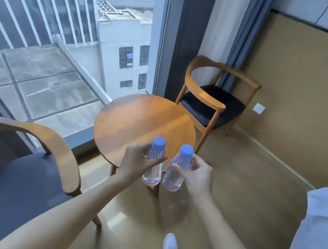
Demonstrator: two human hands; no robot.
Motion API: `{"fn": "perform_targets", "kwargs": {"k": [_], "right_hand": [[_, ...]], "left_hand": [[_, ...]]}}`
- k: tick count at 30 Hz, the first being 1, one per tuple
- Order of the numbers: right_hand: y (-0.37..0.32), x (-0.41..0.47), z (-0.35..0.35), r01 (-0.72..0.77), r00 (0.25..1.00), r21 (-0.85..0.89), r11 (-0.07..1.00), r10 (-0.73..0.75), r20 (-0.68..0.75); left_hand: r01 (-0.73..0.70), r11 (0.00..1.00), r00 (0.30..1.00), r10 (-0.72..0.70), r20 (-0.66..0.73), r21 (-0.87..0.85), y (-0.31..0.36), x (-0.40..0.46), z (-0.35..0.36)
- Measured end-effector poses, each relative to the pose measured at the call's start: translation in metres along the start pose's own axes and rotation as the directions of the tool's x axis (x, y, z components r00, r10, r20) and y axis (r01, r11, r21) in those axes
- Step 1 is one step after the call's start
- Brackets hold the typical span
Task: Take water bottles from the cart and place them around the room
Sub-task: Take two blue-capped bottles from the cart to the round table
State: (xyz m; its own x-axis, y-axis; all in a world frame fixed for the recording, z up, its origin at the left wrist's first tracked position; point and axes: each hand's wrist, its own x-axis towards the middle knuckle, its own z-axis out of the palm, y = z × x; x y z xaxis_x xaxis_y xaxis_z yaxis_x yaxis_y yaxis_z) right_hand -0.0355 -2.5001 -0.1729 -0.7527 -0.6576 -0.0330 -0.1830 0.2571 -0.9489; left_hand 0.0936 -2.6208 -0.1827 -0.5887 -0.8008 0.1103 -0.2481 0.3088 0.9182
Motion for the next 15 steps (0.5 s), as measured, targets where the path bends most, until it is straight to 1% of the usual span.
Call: {"fn": "perform_targets", "kwargs": {"k": [4,8,11,15], "right_hand": [[0.009,0.089,-0.01,0.018,0.995,0.016,1.0,-0.019,0.094],[0.012,0.17,-0.017,0.012,0.98,0.005,1.0,-0.013,0.201],[0.008,0.219,-0.01,0.037,0.966,-0.021,0.999,-0.03,0.257],[0.007,0.262,0.016,0.033,0.943,0.002,0.999,-0.031,0.33]], "left_hand": [[0.075,0.997,0.993,-0.072,-0.093,0.025,-0.002,0.066,0.032],[0.154,0.988,0.964,-0.149,-0.221,0.005,0.013,0.114,0.05],[0.189,0.981,0.932,-0.191,-0.308,-0.037,0.013,0.142,0.057],[0.251,0.968,0.901,-0.24,-0.362,-0.016,-0.001,0.176,0.056]]}}
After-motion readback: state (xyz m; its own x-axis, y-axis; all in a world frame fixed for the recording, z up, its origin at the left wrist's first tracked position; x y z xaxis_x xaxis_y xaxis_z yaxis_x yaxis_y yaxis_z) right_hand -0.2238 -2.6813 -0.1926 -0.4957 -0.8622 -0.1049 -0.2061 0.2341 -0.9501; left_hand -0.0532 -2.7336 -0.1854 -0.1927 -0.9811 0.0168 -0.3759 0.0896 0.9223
